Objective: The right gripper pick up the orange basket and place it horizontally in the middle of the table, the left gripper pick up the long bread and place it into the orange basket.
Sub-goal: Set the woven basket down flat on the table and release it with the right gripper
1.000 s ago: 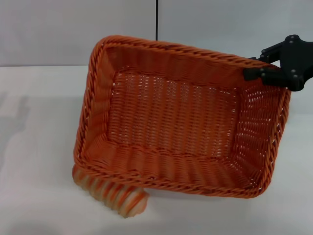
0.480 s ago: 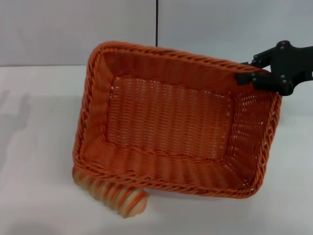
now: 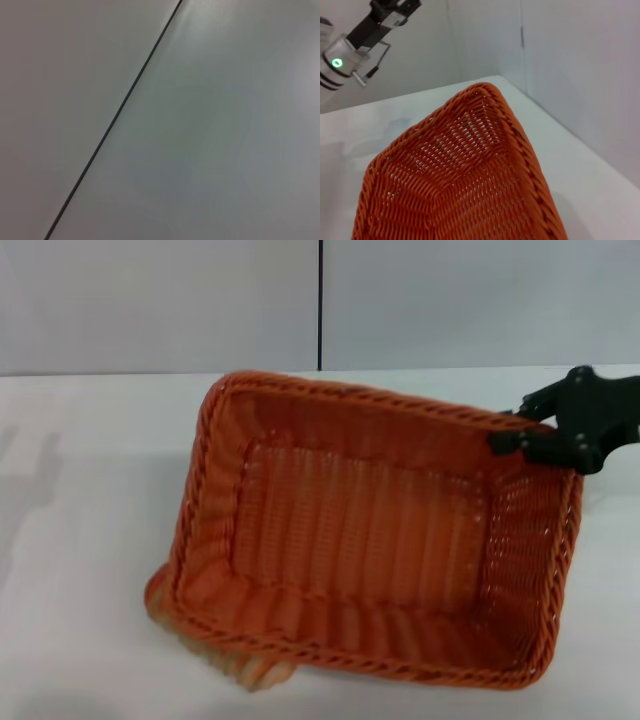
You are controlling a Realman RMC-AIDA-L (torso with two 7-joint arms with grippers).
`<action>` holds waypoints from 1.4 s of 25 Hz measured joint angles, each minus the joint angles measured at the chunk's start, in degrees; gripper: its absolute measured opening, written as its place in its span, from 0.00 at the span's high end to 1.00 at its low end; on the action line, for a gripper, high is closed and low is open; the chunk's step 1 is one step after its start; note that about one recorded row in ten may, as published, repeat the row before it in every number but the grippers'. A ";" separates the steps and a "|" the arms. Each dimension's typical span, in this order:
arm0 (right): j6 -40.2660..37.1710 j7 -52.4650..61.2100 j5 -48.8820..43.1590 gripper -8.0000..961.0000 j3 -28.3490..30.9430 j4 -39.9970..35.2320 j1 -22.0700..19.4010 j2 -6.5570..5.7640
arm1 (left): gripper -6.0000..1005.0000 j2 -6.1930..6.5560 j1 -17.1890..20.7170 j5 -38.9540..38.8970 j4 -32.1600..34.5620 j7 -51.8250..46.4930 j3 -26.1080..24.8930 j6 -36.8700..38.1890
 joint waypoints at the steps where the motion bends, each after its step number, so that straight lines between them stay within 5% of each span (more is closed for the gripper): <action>1: 0.02 0.01 0.00 0.82 -0.40 -0.46 0.21 0.12 | 0.41 -0.02 -0.07 0.00 0.00 0.00 0.05 0.00; 12: 0.26 -0.66 0.72 0.82 -3.15 -1.51 2.36 3.54 | 0.41 -0.09 0.27 0.02 0.00 0.08 0.26 -0.15; 21: 0.36 -0.76 0.78 0.82 3.82 1.58 -1.20 3.05 | 0.41 -0.02 1.31 0.01 0.00 0.09 0.10 0.05; 35: 0.93 -0.82 0.63 0.82 3.59 2.31 -2.43 3.40 | 0.41 -0.03 1.13 0.01 0.00 0.09 0.32 0.01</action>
